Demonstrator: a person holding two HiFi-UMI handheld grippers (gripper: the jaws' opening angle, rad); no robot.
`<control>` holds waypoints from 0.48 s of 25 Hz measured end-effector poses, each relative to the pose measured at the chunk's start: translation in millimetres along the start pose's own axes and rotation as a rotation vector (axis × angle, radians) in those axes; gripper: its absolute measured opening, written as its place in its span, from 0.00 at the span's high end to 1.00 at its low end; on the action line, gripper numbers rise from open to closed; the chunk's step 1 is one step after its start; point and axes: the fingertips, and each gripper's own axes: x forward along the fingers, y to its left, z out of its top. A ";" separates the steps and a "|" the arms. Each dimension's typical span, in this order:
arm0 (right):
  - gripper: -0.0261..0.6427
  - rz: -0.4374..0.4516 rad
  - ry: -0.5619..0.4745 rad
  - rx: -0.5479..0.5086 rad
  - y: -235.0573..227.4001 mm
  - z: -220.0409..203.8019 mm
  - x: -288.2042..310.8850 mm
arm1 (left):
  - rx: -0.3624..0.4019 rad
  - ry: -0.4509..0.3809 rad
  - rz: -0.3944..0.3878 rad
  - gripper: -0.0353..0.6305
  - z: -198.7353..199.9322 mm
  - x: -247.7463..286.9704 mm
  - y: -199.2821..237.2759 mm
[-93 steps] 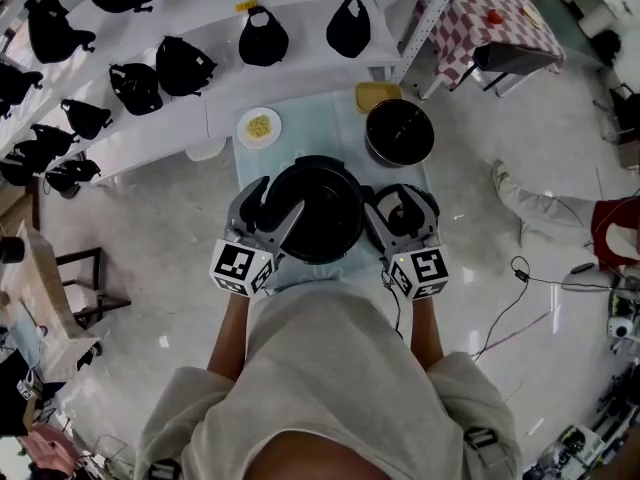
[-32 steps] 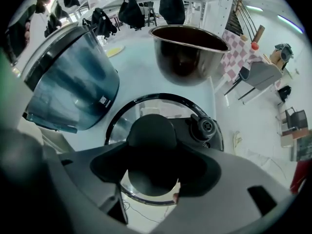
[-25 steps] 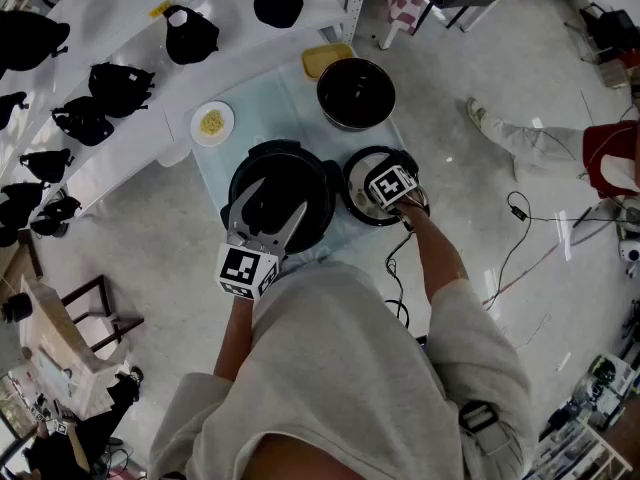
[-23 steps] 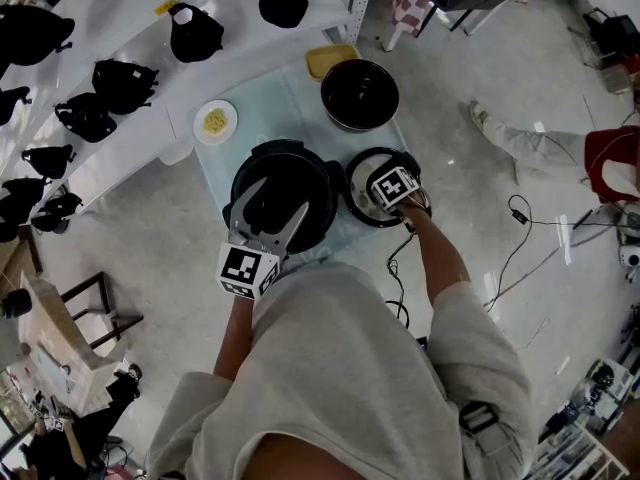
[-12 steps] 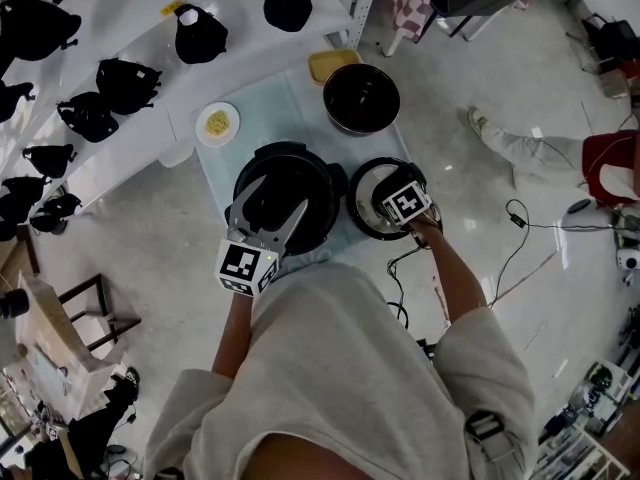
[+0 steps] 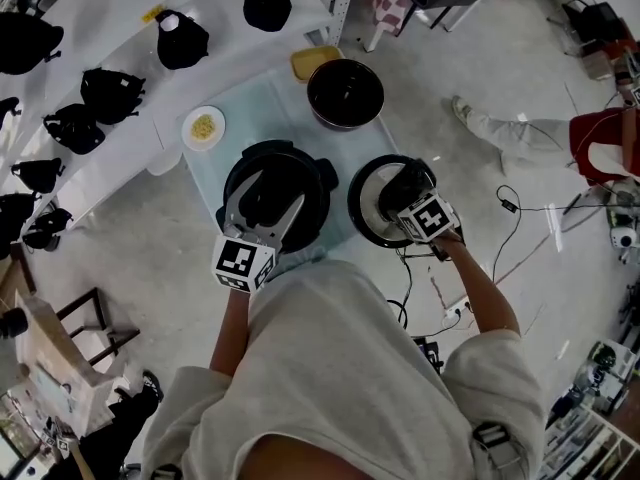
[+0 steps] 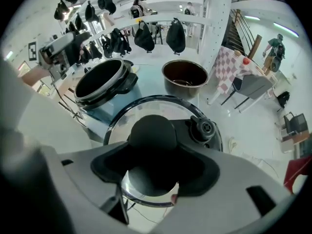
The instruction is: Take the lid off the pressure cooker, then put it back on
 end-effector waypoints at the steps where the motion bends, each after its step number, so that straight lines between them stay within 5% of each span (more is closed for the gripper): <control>1: 0.56 0.003 0.001 -0.002 1.6 0.8 -8.4 | -0.001 -0.001 -0.001 0.50 0.6 0.0 0.3; 12: 0.56 0.032 0.002 -0.058 20.7 41.9 -67.8 | -0.017 -0.027 0.033 0.50 3.9 -17.3 7.6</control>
